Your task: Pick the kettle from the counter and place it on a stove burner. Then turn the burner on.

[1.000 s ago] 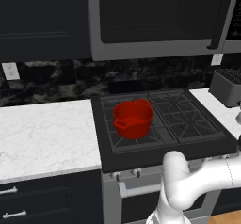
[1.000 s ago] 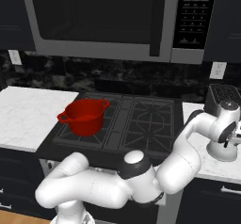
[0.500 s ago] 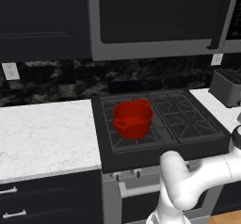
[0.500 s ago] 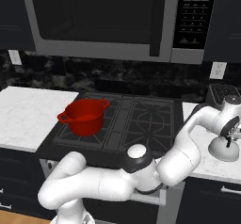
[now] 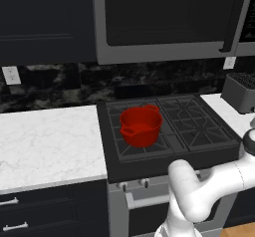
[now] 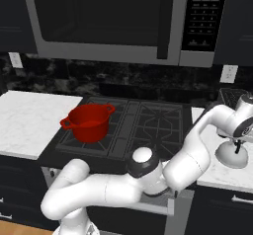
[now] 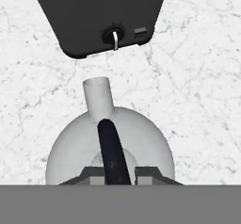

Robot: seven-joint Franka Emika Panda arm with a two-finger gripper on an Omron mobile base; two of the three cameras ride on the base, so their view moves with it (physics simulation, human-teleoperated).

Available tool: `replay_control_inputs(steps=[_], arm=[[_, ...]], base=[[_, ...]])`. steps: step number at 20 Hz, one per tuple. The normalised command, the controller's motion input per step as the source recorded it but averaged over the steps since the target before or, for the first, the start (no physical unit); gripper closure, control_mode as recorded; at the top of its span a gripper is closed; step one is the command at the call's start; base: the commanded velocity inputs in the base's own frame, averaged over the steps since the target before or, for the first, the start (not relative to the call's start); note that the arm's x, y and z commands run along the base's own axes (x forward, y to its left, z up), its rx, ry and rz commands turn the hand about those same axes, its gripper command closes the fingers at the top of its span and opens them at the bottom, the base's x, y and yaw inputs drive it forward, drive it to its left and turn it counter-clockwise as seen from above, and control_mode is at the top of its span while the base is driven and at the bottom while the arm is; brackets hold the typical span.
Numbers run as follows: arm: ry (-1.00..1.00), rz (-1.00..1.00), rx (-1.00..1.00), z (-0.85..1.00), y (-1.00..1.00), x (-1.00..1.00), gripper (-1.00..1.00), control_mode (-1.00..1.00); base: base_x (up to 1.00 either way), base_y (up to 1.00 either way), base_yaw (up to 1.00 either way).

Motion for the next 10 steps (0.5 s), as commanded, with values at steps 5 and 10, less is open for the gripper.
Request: replay_control_inputs(steps=[5, 10], arm=[[-0.32, -0.01, 0.0, 0.4, 0.68, -0.55, 1.0, -1.0], [-0.4, -0.05, 0.01, 0.26, 0.93, -0.58, 1.0, -1.0]], base=[[0.0, 0.0, 0.0], [0.0, 0.0, 0.0]])
